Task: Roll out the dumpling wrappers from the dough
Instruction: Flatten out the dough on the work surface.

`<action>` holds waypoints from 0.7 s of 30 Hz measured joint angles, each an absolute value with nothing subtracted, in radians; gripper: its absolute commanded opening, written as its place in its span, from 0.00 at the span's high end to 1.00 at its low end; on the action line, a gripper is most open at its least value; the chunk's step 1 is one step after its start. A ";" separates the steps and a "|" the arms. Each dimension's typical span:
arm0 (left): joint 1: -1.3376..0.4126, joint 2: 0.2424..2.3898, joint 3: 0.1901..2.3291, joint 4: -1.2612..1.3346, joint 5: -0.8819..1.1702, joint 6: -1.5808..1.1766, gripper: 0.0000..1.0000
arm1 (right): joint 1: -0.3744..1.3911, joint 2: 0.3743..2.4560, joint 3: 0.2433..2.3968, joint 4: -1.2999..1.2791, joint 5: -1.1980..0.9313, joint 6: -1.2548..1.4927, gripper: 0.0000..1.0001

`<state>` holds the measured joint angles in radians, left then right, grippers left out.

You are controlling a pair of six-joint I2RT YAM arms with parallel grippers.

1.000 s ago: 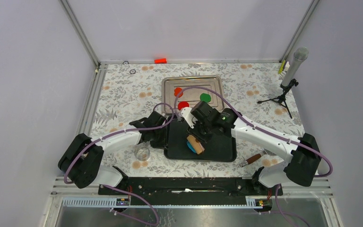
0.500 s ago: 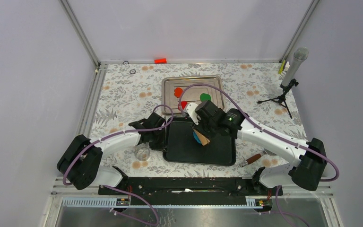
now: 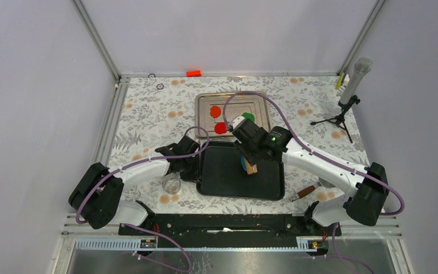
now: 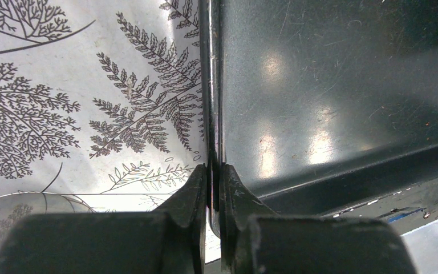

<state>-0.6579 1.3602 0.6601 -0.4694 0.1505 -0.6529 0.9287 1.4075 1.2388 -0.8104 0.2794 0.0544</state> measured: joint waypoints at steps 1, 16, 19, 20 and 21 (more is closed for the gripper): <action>-0.658 1.360 0.660 -0.469 0.150 -0.653 1.00 | 0.929 1.411 1.239 -0.821 0.277 0.081 1.00; -0.658 1.359 0.656 -0.469 0.151 -0.652 1.00 | 0.928 1.521 1.280 -0.943 0.281 0.426 1.00; -0.658 1.354 0.652 -0.473 0.152 -0.651 1.00 | 0.928 1.502 1.287 -0.935 0.221 0.402 1.00; -0.658 1.354 0.652 -0.475 0.152 -0.651 1.00 | 0.928 1.496 1.298 -0.941 0.199 0.386 1.00; -0.658 1.354 0.652 -0.476 0.153 -0.651 1.00 | 0.927 1.489 1.314 -0.947 0.177 0.369 1.00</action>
